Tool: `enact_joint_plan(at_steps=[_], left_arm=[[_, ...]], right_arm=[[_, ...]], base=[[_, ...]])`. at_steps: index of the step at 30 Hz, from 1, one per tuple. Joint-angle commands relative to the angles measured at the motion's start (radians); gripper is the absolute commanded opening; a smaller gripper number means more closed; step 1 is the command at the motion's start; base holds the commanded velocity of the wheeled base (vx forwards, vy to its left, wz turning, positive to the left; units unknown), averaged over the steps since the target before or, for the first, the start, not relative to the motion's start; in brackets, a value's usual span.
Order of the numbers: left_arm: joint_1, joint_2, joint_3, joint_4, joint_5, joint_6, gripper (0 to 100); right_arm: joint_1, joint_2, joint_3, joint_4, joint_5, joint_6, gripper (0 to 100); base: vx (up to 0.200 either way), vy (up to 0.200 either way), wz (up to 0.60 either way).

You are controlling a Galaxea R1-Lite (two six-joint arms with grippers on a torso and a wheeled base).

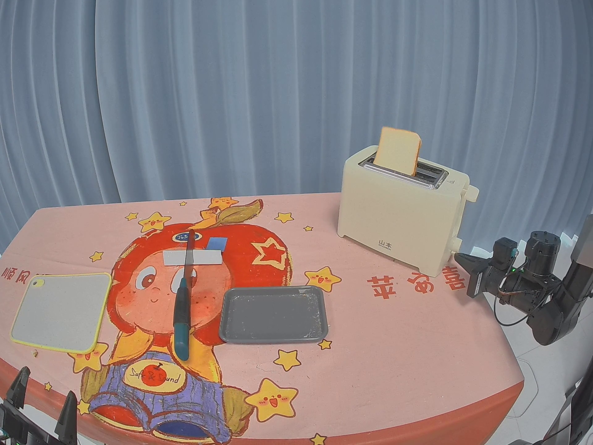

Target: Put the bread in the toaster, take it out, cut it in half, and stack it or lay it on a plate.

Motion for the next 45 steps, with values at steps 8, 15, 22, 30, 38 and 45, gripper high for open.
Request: enact_joint_plan(at_steps=[8, 15, 22, 30, 38, 45], left_arm=[[0.001, -0.001, 0.018, 0.000, 0.001, 0.000, 100], [0.000, -0.002, 0.018, 0.000, 0.001, 0.000, 100], [0.000, -0.002, 0.018, 0.000, 0.001, 0.000, 100], [0.000, -0.002, 0.018, 0.000, 0.001, 0.000, 100], [0.000, -0.002, 0.018, 0.000, 0.001, 0.000, 100], [0.000, -0.002, 0.018, 0.000, 0.001, 0.000, 100]], right_arm=[[0.007, -0.011, 0.013, 0.000, 0.001, -0.001, 0], [0.019, -0.033, 0.030, -0.002, -0.003, -0.005, 0], [0.021, -0.083, 0.058, -0.002, -0.010, -0.008, 0], [0.013, -0.166, 0.071, 0.000, -0.010, -0.004, 0], [0.018, -0.237, 0.088, 0.003, -0.010, -0.002, 0], [0.022, -0.301, 0.101, 0.007, -0.010, -0.002, 0]], base=[[0.000, 0.000, 0.00], [0.000, 0.000, 0.00], [0.000, 0.000, 0.00], [0.000, 0.000, 0.00], [0.000, 0.000, 0.00], [0.000, 0.000, 0.00]])
